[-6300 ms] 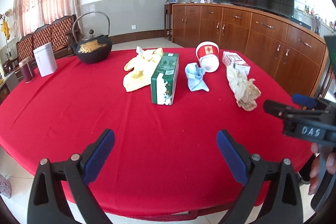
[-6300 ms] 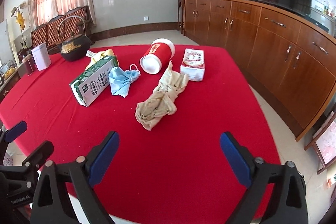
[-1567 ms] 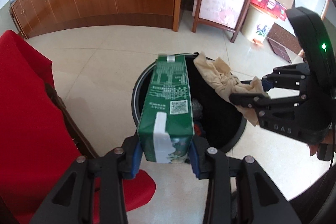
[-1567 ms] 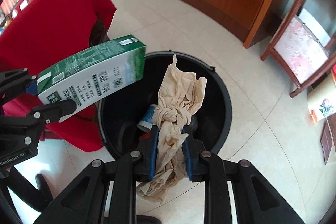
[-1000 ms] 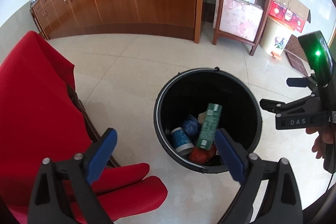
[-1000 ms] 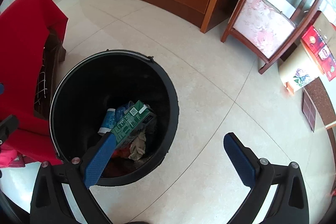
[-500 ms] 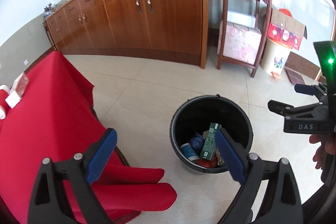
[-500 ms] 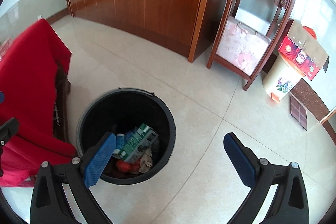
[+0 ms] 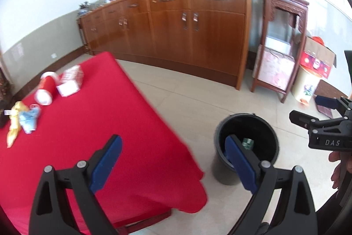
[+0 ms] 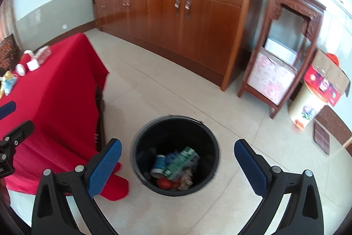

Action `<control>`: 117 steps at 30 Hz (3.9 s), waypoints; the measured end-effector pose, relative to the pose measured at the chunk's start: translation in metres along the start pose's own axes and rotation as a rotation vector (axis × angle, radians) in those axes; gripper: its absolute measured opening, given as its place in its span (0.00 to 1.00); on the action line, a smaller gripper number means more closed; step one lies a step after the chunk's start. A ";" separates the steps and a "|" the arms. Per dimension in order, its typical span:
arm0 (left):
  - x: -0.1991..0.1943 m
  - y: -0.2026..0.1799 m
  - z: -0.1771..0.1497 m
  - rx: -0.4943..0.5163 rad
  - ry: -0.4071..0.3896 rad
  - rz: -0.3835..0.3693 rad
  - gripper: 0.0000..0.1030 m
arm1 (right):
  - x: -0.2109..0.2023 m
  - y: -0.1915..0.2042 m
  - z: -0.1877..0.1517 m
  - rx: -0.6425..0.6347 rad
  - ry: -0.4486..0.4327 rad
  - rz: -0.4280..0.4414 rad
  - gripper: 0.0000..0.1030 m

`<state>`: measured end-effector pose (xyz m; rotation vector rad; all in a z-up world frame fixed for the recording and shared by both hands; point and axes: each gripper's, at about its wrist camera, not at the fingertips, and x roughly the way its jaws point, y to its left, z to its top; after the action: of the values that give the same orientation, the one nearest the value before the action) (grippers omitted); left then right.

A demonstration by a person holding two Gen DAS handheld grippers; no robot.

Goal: Collect trash
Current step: 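Move both tools back toward the red table, then grasp the blue mask with the left tool while the right tool grasps the white-red milk box, then carry the blue mask and milk box over the black bin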

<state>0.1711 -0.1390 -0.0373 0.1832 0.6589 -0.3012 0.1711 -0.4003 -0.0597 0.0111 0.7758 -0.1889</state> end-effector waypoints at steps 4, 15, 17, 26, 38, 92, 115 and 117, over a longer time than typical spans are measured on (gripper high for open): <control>-0.020 0.032 -0.006 -0.032 -0.032 0.062 0.96 | -0.016 0.045 0.014 -0.048 -0.043 0.051 1.00; -0.064 0.153 -0.035 -0.219 -0.062 0.187 0.96 | -0.041 0.167 0.049 -0.180 -0.128 0.229 1.00; -0.069 0.173 -0.041 -0.252 -0.063 0.213 0.95 | -0.043 0.188 0.051 -0.202 -0.145 0.244 1.00; -0.075 0.257 -0.057 -0.364 -0.064 0.292 0.92 | -0.034 0.278 0.064 -0.302 -0.089 0.320 1.00; -0.010 0.304 -0.037 -0.365 -0.007 0.259 0.83 | 0.005 0.359 0.102 -0.374 -0.089 0.363 1.00; -0.008 0.243 -0.010 -0.299 0.000 0.100 0.15 | 0.022 0.307 0.113 -0.359 -0.075 0.329 0.52; -0.040 0.124 0.004 -0.155 -0.061 -0.023 0.15 | -0.052 0.150 0.048 -0.181 -0.088 0.195 0.52; -0.038 0.115 0.006 -0.146 -0.064 -0.037 0.15 | -0.053 0.139 0.044 -0.166 -0.085 0.185 0.52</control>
<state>0.1841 -0.0238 -0.0007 0.0220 0.6187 -0.2921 0.1888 -0.2580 0.0008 -0.0812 0.6992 0.0504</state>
